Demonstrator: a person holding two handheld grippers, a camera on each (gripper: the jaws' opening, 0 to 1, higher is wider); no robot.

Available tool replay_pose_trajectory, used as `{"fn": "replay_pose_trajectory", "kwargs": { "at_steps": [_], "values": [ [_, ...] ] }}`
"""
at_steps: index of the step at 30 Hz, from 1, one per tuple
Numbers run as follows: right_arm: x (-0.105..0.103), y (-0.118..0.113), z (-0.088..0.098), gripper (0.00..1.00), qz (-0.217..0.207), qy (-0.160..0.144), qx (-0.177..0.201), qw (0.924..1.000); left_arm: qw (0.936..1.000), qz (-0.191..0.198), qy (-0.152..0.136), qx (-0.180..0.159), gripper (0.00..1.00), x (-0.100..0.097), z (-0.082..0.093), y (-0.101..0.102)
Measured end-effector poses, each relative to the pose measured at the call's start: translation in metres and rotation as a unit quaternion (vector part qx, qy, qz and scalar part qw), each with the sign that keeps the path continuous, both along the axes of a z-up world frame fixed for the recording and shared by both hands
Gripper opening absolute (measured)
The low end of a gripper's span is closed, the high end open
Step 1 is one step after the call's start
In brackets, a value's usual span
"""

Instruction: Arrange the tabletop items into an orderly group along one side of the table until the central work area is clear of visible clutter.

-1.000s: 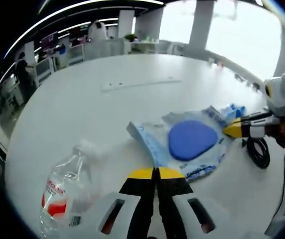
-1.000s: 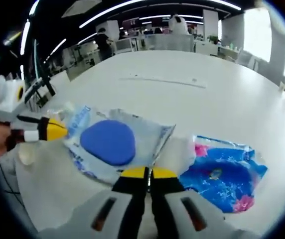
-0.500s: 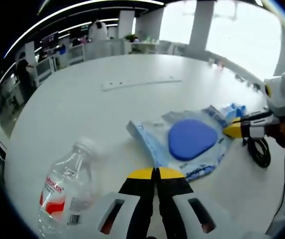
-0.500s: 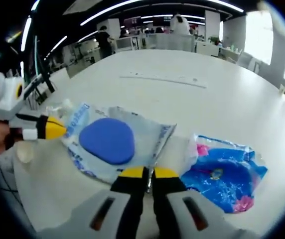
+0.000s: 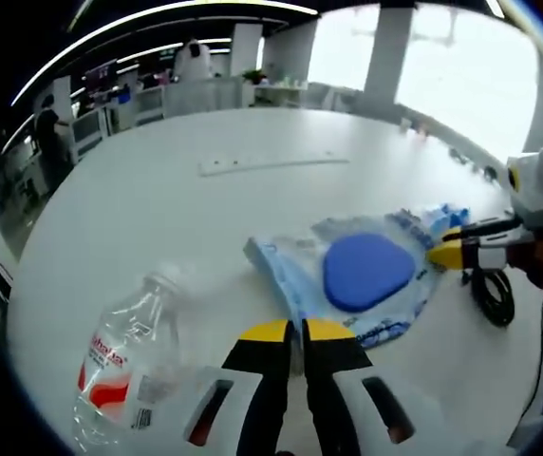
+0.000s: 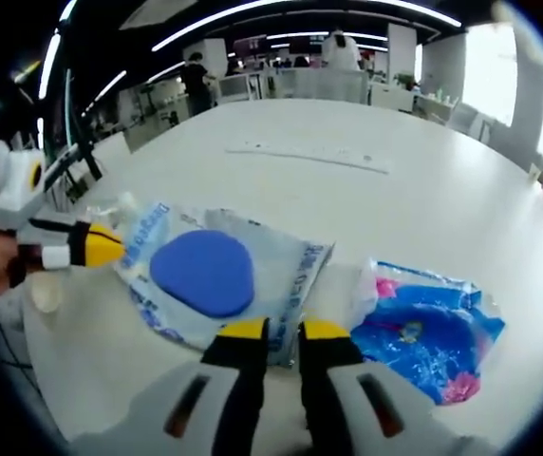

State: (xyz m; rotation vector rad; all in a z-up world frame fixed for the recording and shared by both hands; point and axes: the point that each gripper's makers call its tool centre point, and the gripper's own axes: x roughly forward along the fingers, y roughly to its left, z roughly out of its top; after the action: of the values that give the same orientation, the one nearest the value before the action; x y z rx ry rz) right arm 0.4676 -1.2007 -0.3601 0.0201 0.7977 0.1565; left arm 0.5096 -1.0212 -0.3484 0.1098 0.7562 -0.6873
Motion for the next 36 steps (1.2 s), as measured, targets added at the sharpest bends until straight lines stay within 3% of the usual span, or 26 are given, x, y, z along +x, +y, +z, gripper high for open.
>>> {"fn": "replay_pose_trajectory", "kwargs": {
  "at_steps": [16, 32, 36],
  "values": [
    [0.001, -0.002, 0.013, 0.14, -0.006, -0.014, -0.001, 0.9999, 1.0000, 0.000, -0.010, 0.002, 0.07, 0.001, 0.005, 0.002],
    [0.003, 0.001, 0.027, 0.16, -0.004, -0.035, 0.002, 0.9994, 0.9997, 0.003, -0.023, -0.004, 0.29, 0.002, 0.014, 0.004],
    [0.004, 0.003, 0.029, 0.19, 0.001, -0.039, 0.004, 0.9992, 0.9997, 0.001, -0.025, -0.007, 0.29, 0.001, 0.017, 0.004]
  ]
}}
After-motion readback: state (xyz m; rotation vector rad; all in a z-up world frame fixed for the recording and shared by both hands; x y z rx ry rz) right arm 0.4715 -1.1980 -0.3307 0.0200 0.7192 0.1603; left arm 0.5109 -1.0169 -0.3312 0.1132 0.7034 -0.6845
